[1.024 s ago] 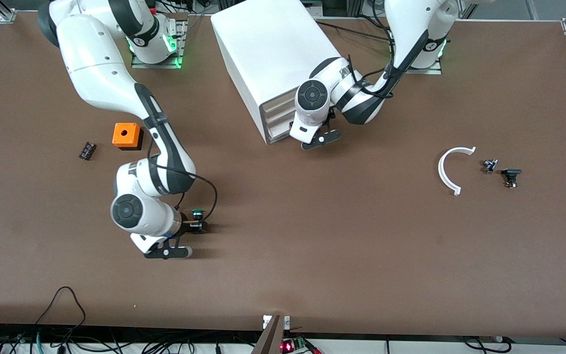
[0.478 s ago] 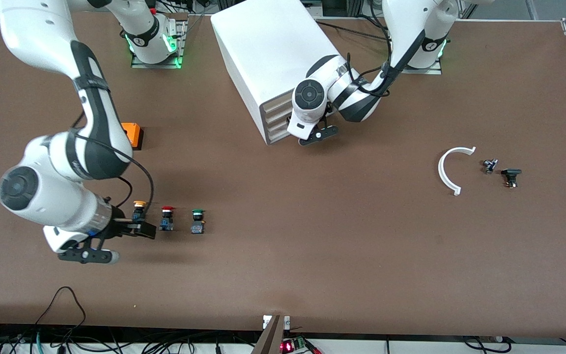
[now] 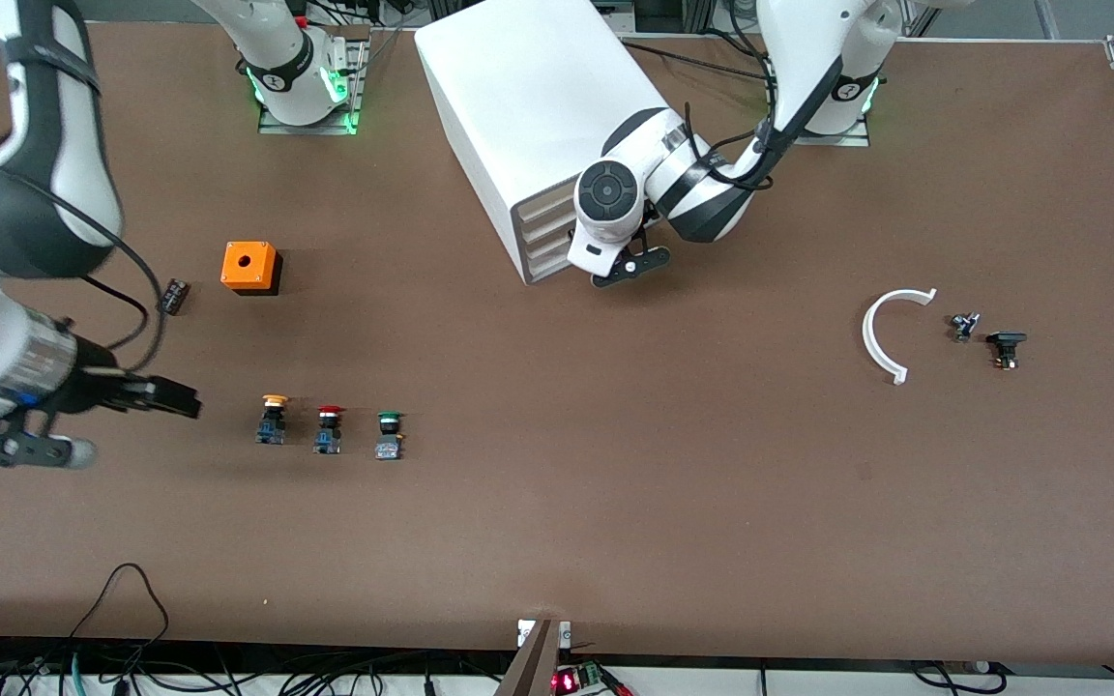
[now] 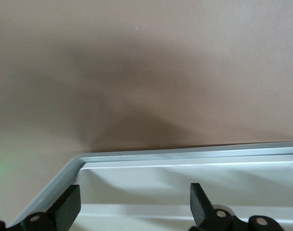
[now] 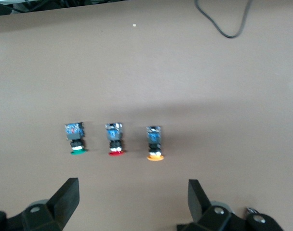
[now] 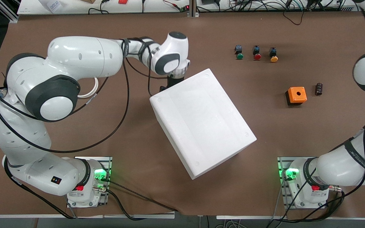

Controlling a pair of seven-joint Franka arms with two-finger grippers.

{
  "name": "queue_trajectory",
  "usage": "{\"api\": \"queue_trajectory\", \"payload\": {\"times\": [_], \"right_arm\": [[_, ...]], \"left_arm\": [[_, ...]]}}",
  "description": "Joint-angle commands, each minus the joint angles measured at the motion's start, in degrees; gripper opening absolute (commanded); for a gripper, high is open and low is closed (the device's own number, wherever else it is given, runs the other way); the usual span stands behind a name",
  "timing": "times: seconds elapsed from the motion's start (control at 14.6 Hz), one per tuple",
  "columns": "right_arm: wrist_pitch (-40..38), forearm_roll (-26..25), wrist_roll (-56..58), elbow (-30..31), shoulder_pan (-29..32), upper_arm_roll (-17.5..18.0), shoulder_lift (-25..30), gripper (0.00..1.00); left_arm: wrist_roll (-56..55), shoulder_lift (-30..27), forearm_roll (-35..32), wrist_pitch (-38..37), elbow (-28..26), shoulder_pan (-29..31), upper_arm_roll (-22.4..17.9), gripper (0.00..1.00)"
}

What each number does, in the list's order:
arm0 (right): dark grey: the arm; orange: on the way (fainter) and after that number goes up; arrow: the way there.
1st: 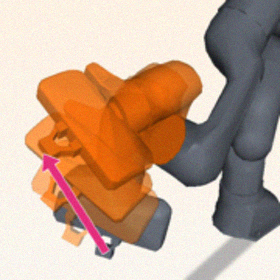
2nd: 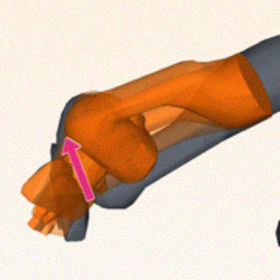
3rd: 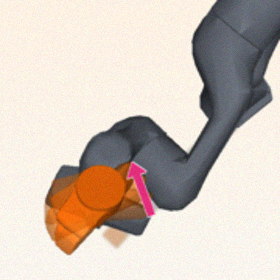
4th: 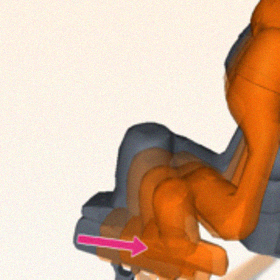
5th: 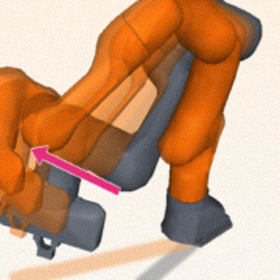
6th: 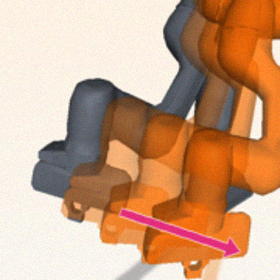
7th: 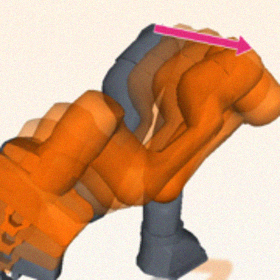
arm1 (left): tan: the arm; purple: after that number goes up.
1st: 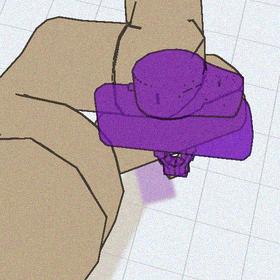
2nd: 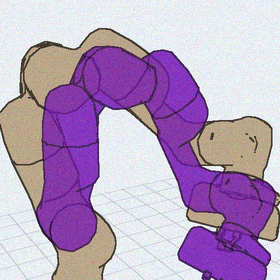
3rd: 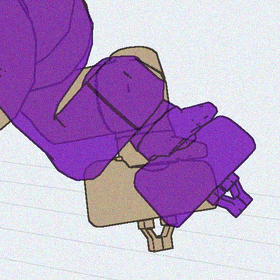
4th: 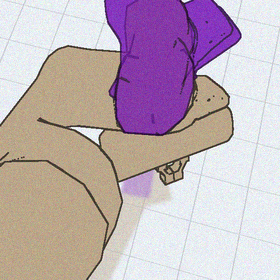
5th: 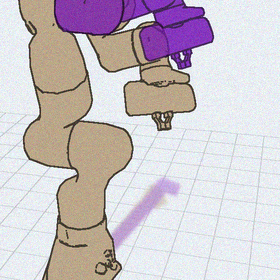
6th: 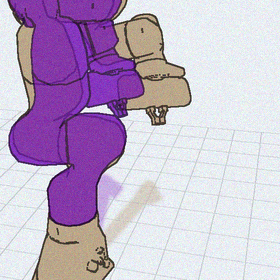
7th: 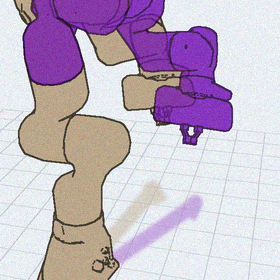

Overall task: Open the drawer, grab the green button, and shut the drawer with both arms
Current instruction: 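Release the green button beside the red button and raise the right gripper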

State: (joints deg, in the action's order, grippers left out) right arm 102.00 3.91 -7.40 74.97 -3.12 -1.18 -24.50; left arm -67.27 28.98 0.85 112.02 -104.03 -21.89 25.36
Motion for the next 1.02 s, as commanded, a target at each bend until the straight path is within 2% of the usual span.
{"api": "queue_trajectory", "payload": {"times": [0.0, 0.2, 0.41, 0.55, 0.75, 0.82, 0.96], "right_arm": [[2.8, -2.7, 0.6, 15.8, 0.0, -0.2, 13.0, 1.00], [4.6, -4.2, -0.2, 24.1, -0.1, -0.2, 20.8, 1.00], [3.5, -4.2, -0.2, 27.1, -0.1, 0.0, 25.2, 1.00], [0.9, -4.2, -0.2, 26.5, -0.1, 0.2, 26.4, 1.00], [-3.5, -4.2, 0.4, 21.9, -0.3, 0.5, 26.1, 1.00], [-4.4, -4.2, 0.5, 20.3, -0.2, 0.5, 26.0, 1.00], [-6.9, -4.2, 0.7, 17.2, -0.4, 0.5, 25.3, 1.00]], "left_arm": [[7.7, -1.3, -2.9, -10.4, 9.1, 4.3, 0.0, 1.00], [18.7, -1.7, -5.1, -17.5, 16.2, 8.8, 0.0, 1.00], [31.0, -3.0, -11.6, -20.9, 21.3, 13.0, 0.0, 1.00], [39.7, -4.9, -13.6, -21.0, 22.7, 15.6, -0.4, 1.00], [52.5, -8.6, -12.4, -20.5, 22.6, 16.2, -6.5, 1.00], [57.1, -10.4, -11.7, -20.4, 22.2, 16.1, -9.9, 1.00], [66.2, -13.1, -8.2, -20.4, 21.2, 16.3, -14.6, 1.00]]}}
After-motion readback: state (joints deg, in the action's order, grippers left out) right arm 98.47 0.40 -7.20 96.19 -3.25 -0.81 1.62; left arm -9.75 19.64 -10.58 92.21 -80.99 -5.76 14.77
